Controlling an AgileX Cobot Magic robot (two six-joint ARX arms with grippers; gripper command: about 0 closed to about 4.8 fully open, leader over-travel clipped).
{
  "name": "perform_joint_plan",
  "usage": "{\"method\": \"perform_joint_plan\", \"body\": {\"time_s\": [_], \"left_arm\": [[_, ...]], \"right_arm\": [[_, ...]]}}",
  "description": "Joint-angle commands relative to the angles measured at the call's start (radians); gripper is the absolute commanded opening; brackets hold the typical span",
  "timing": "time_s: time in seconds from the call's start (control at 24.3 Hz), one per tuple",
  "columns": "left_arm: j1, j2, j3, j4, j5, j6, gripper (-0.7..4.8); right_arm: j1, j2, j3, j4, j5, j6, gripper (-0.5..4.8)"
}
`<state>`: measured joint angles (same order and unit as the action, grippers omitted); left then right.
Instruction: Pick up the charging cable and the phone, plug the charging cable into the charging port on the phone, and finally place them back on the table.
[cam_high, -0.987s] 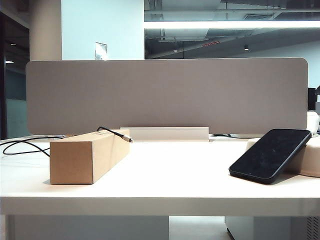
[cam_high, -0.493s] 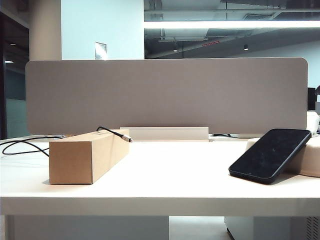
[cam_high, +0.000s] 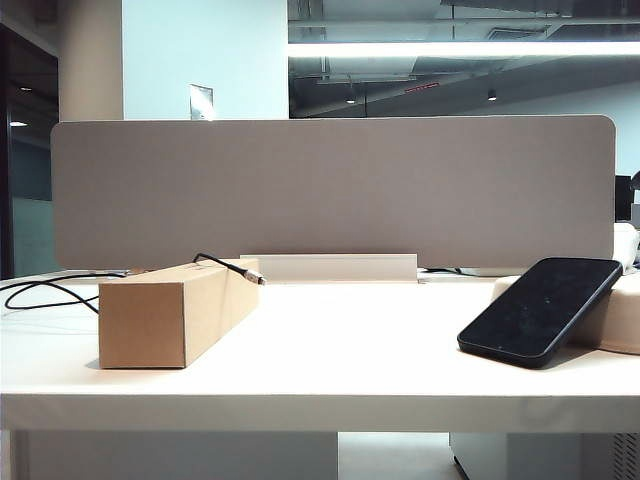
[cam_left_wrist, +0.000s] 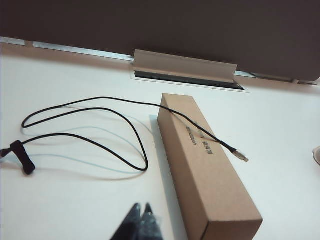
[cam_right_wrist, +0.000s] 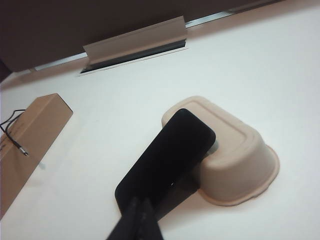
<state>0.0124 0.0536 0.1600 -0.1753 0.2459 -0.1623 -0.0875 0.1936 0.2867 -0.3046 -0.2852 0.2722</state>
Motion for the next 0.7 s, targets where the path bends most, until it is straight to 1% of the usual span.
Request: {"method": "perform_joint_plan", "body": {"time_s": [0.04,0.21,0.41,0.53,0.62,0.7], "left_arm": [[0.002,0.034,0.04,0.002,0.006,-0.003,-0.05],[0.002,0.098,0.095,-0.012,0.016,-0.002,-0.05],[0.002,0.204,0.156,-0.011,0.052,0.002,-0.05],[0.002,0.282,0.19,-0.012,0.097,0.038,-0.05],[0.002,0.336,0.214,-0.012,0.131,0.053,-0.06],[0.002,0.39,0.239,-0.012,0.145,0.059,-0.05]], "right_arm": [[0.0,0.035,0.023,0.017,-0.014,0.078,-0.01],[0.0,0.069,0.031,0.017,-0.03,0.142,0.05],[0.0,0.121,0.031,0.017,-0.089,0.151,0.54],[0.0,0.158,0.031,0.017,-0.116,0.157,0.54],[0.0,0.185,0.031,0.018,-0.122,0.18,0.54],[0.0,0.209,0.031,0.018,-0.127,0.196,0.55]]}}
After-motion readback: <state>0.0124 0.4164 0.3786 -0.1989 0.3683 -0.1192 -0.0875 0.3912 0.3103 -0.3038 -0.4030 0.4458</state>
